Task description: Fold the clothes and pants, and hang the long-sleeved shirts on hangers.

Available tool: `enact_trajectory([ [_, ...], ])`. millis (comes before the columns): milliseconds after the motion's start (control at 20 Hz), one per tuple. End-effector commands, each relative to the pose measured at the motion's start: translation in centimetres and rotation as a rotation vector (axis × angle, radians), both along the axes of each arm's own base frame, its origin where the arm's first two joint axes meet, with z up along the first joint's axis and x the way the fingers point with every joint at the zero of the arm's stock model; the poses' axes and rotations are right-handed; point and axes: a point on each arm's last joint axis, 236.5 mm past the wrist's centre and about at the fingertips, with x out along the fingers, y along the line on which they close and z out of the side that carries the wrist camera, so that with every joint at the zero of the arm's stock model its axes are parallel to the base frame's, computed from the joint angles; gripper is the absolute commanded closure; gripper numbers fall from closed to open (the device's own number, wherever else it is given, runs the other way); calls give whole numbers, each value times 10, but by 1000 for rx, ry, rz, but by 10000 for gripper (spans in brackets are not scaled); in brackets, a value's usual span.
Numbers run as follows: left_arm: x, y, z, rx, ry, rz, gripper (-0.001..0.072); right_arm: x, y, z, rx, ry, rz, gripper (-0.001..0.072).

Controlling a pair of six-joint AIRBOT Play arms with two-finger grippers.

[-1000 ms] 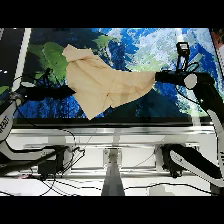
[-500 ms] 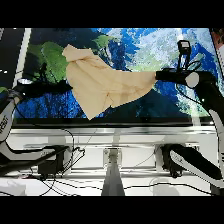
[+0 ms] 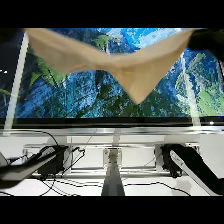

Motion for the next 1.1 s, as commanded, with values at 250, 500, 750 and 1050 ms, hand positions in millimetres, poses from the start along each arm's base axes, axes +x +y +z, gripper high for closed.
enact_trajectory([
  [250, -133, 26, 194, 119, -589, 544, 691, -202, -11, 216, 88, -591, 33, 702],
  [500, -120, 53, 170, 119, -445, 657, 691, -188, -6, 170, 77, -391, 44, 703],
  [750, -32, 95, 81, 19, -114, 527, 692, -57, 5, 34, 26, 137, 32, 703],
  [1050, 80, 52, -203, 445, 516, 211, 692, 56, 24, -174, 12, 689, 44, 702],
])
